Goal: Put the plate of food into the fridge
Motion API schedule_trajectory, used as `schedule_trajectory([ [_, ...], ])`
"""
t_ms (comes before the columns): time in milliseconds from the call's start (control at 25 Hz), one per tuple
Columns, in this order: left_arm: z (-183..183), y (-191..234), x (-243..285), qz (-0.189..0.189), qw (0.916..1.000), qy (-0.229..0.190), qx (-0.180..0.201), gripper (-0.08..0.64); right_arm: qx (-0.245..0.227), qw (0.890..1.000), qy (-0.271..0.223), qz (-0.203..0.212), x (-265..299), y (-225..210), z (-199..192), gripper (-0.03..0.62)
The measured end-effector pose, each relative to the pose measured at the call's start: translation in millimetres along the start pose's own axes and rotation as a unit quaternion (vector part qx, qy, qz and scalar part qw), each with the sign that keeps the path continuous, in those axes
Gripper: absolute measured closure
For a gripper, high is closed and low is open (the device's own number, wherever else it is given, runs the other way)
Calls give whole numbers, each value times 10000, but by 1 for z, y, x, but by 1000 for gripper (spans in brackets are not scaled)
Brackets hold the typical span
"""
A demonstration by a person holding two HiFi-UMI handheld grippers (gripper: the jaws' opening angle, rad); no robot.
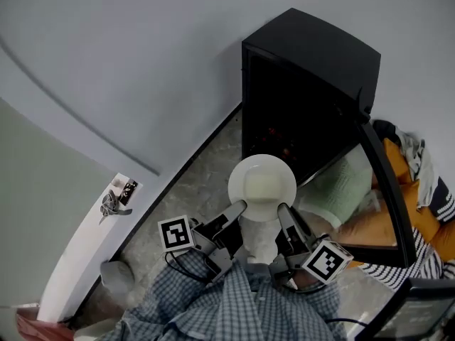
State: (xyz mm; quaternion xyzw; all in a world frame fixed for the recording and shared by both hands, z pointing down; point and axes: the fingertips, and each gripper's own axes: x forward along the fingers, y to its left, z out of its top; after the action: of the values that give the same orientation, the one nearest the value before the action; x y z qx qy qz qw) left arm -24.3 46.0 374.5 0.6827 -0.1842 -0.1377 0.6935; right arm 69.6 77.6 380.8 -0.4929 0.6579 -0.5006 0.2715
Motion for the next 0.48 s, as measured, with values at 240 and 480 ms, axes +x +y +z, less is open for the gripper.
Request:
schedule_trajectory([
  [240, 48, 3, 23, 84, 9996, 257, -22, 528, 118, 9997, -118, -162, 47, -5, 14, 523],
  [480, 82, 9, 49, 138, 9977, 647, -122, 528, 284, 9982, -383, -363, 80, -10, 30, 525],
])
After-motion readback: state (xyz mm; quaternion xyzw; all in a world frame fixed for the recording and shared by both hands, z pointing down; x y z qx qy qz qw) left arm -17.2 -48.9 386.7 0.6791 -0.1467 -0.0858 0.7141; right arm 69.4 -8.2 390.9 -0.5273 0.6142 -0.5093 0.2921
